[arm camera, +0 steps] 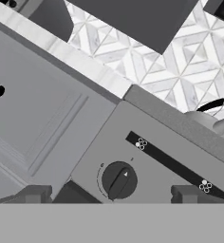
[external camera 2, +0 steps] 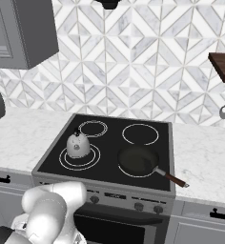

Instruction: Pick the kettle from the counter and place it on a stove burner. Then turn the burner on.

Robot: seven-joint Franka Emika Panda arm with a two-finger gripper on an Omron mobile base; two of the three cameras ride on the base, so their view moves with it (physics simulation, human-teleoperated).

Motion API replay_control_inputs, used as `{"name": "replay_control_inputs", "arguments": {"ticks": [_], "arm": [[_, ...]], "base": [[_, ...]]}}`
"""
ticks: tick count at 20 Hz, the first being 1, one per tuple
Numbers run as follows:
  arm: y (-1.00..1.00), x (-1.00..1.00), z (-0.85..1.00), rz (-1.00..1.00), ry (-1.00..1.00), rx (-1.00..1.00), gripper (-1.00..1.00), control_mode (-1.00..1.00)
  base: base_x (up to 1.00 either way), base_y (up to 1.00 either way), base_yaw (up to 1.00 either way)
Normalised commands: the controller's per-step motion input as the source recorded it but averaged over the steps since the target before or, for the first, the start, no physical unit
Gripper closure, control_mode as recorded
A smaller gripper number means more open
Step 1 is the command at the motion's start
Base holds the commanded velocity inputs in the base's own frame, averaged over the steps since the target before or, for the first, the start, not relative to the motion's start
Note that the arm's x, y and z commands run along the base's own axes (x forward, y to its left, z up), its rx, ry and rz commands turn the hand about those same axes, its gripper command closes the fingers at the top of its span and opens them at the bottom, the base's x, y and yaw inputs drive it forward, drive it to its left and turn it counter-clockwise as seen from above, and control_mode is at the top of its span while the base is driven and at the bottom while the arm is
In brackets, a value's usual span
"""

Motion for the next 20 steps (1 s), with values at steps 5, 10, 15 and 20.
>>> {"name": "replay_control_inputs", "arguments": {"ticks": [5,10,15,20], "arm": [[-0.15,0.11,0.01,0.09,0.00,0.28,-1.00,-1.00],[0.01,0.00,0.09,0.14,0.00,0.29,-1.00,-1.00],[0.09,0.01,0.07,0.11,0.00,0.31,-1.00,-1.00],[0.09,0.10,0.13,0.00,0.00,0.41,-1.00,-1.00]], "base": [[0.00,0.00,0.00],[0.00,0.00,0.00],[0.00,0.00,0.00],[0.00,0.00,0.00]]}}
